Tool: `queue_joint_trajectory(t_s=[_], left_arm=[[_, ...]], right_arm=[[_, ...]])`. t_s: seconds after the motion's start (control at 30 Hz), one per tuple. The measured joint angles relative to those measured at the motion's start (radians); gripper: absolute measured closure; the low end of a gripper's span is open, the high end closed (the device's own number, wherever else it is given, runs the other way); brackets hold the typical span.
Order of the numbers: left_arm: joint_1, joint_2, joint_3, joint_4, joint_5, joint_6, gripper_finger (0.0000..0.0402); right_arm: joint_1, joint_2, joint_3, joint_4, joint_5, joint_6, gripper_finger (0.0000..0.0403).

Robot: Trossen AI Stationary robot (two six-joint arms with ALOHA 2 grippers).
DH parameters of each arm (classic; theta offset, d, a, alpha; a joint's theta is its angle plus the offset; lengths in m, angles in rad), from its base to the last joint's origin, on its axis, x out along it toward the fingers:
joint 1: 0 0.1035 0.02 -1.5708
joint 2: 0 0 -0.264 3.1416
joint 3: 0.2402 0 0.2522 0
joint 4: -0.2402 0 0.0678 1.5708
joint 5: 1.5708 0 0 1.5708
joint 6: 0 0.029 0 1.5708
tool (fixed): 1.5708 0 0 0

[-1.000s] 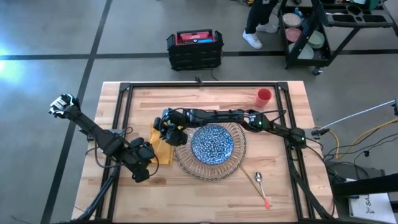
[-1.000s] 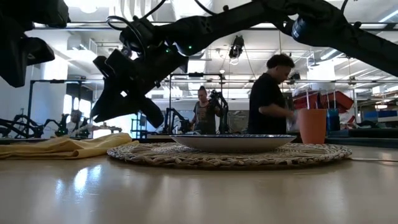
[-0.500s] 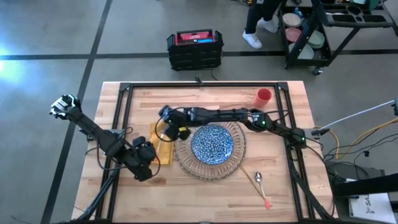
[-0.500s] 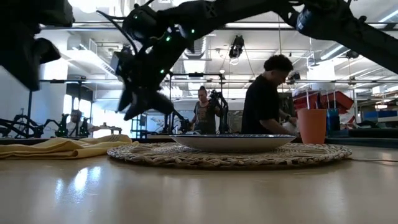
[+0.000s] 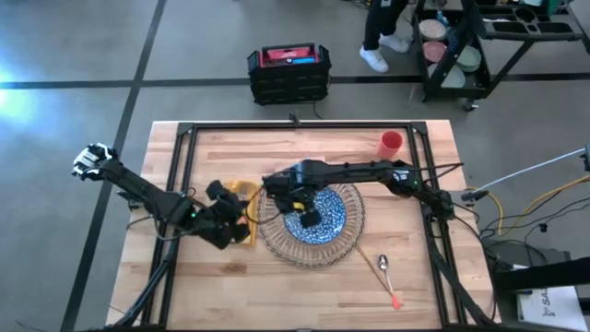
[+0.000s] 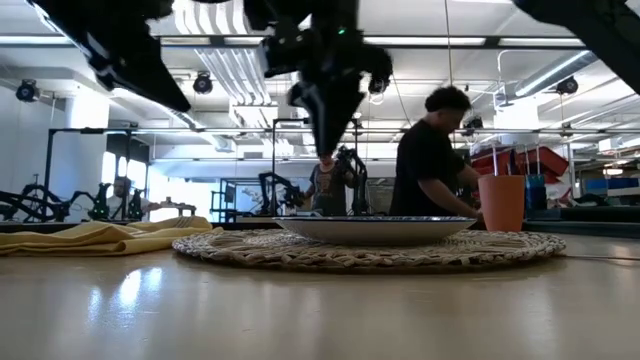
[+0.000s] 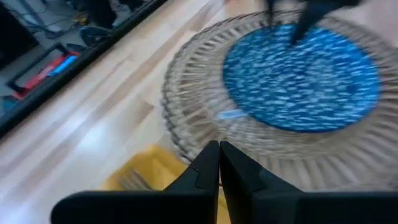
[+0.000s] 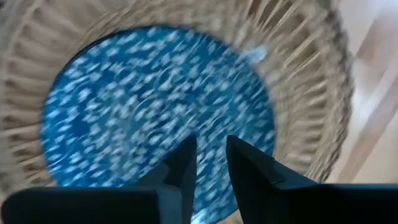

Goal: Set table place
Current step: Put the orange spoon on the brown table mat

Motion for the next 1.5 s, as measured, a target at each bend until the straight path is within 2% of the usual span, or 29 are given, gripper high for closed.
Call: queue_joint_trajectory(t_s=[0.1, 0.27, 0.4, 0.5, 0.6, 0.7, 0.83, 1.0, 1.17, 1.3, 1.5], left_arm=[[0.077, 0.019, -0.004, 0.005, 0.041, 0.049, 0.0402], [0.192, 0.055, -0.015, 0.009, 0.108, 0.143, 0.0402], [0.250, 0.094, -0.015, 0.066, 0.177, 0.247, 0.0402], [0.278, 0.129, -0.016, 0.178, 0.239, 0.344, 0.0402], [0.293, 0.167, -0.016, 0.288, 0.313, 0.419, 0.0402], [0.294, 0.204, -0.015, 0.367, 0.366, 0.449, 0.0402], [0.298, 0.242, -0.015, 0.417, 0.369, 0.460, 0.0402], [0.314, 0.267, -0.016, 0.460, 0.369, 0.469, 0.0402], [0.330, 0.273, -0.011, 0.506, 0.369, 0.485, 0.0402], [0.350, 0.269, 0.013, 0.514, 0.368, 0.520, 0.0402], [0.390, 0.268, 0.046, 0.521, 0.368, 0.617, 0.0402]], right_arm=[[0.017, -0.079, -0.112, 0.002, 0.033, 0.061, 0.0346], [0.034, -0.247, -0.357, 0.029, 0.172, 0.215, 0.0354], [0.042, -0.423, -0.572, 0.056, 0.193, 0.378, 0.0345], [0.067, -0.553, -0.748, 0.095, 0.177, 0.503, 0.0334], [0.112, -0.681, -0.930, 0.182, 0.112, 0.636, 0.0319], [0.176, -0.777, -1.101, 0.270, 0.051, 0.847, 0.0303], [0.295, -0.871, -1.262, 0.324, -0.019, 1.150, 0.0277], [0.497, -0.914, -1.349, 0.385, -0.028, 1.519, 0.0249], [0.651, -0.889, -1.371, 0.456, -0.021, 1.877, 0.0241], [0.709, -0.844, -1.363, 0.500, -0.037, 2.006, 0.0246], [0.755, -0.772, -1.350, 0.633, -0.065, 2.087, 0.0263]])
